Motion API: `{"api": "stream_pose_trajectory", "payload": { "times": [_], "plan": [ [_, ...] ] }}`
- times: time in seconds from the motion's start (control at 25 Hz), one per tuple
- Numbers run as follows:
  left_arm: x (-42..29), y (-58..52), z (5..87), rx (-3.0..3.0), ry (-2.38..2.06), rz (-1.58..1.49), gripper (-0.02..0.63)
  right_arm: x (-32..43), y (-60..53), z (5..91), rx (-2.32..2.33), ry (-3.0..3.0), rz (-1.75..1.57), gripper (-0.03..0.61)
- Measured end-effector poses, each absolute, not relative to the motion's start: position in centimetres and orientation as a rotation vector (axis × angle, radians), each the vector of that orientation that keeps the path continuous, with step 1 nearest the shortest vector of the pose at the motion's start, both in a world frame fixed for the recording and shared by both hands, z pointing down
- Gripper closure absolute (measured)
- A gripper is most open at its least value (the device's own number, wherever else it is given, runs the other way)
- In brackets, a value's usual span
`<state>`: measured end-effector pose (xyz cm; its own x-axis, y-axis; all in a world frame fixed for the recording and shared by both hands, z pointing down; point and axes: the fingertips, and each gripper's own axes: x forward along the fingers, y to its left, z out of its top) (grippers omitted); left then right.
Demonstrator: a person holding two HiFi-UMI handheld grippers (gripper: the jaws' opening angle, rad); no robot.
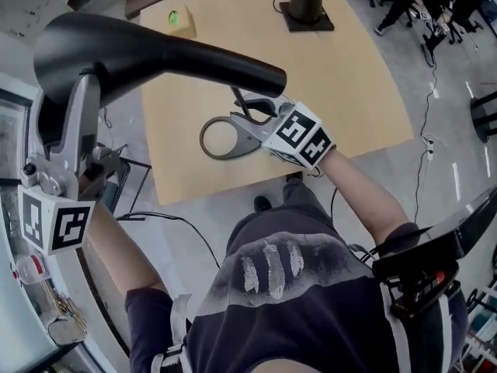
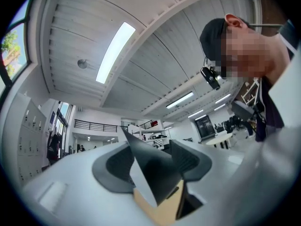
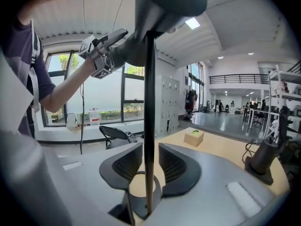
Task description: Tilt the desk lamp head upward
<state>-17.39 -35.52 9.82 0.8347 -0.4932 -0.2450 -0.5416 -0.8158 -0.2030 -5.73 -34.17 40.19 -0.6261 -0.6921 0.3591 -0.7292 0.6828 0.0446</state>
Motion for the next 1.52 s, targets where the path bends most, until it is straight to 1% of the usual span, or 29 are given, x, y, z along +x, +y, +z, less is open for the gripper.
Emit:
{"api": "stream_pose_trajectory", "payload": {
  "times": [0.08, 0.12, 0.16, 0.32, 0.56, 0.6, 0.72, 0.76, 0.8, 0.84, 0.88, 0.92, 1.04, 1.24, 1.52],
  "plan": [
    [-18.7, -35.4, 10.0, -2.764, 0.805, 0.321, 0.357, -5.0, -34.1, 39.8, 1.179, -2.565, 0.164, 0.377],
    [-19.8, -35.4, 10.2, -2.763, 0.826, 0.347, 0.342, -4.6, -34.1, 39.5, 1.199, -2.574, 0.172, 0.326],
    [-21.0, -35.3, 10.5, -2.759, 0.853, 0.368, 0.340, -4.2, -34.0, 39.1, 1.214, -2.583, 0.176, 0.308],
    [-24.1, -34.9, 14.1, -2.789, 0.964, 0.396, 0.333, -2.4, -32.9, 37.9, 1.238, -2.615, 0.208, 0.302],
    [-23.5, -35.7, 21.0, -2.948, 1.006, 0.339, 0.339, -1.9, -31.6, 38.3, 1.279, -2.644, 0.352, 0.304],
    [-23.1, -35.6, 21.8, -2.956, 1.006, 0.315, 0.351, -2.1, -31.5, 38.6, 1.274, -2.646, 0.375, 0.316],
    [-22.3, -34.8, 23.4, -2.952, 1.035, 0.235, 0.418, -2.2, -30.9, 39.2, 1.265, -2.651, 0.405, 0.339],
    [-22.3, -34.7, 23.8, -2.949, 1.056, 0.202, 0.462, -2.2, -30.7, 39.1, 1.262, -2.660, 0.411, 0.358],
    [-22.4, -34.6, 24.2, -2.949, 1.081, 0.171, 0.540, -2.4, -30.6, 38.8, 1.257, -2.675, 0.417, 0.390],
    [-22.6, -34.5, 24.5, -2.954, 1.103, 0.149, 0.612, -2.6, -30.6, 38.5, 1.251, -2.693, 0.422, 0.450],
    [-22.7, -34.3, 24.7, -2.966, 1.117, 0.139, 0.611, -2.9, -30.5, 38.1, 1.245, -2.711, 0.425, 0.566],
    [-22.7, -34.0, 25.1, -2.982, 1.125, 0.138, 0.611, -3.1, -30.4, 37.8, 1.239, -2.727, 0.427, 0.580],
    [-21.6, -32.3, 26.6, -3.020, 1.151, 0.104, 0.611, -3.4, -29.5, 37.2, 1.226, -2.757, 0.423, 0.580],
    [-17.7, -28.7, 29.6, -3.063, 1.140, -0.043, 0.611, -3.4, -26.9, 36.2, 1.151, -2.850, 0.421, 0.580],
    [-13.7, -25.3, 28.7, -3.036, 1.093, -0.114, 0.611, -2.6, -22.9, 35.0, 1.051, -2.946, 0.432, 0.580]
  ]
}}
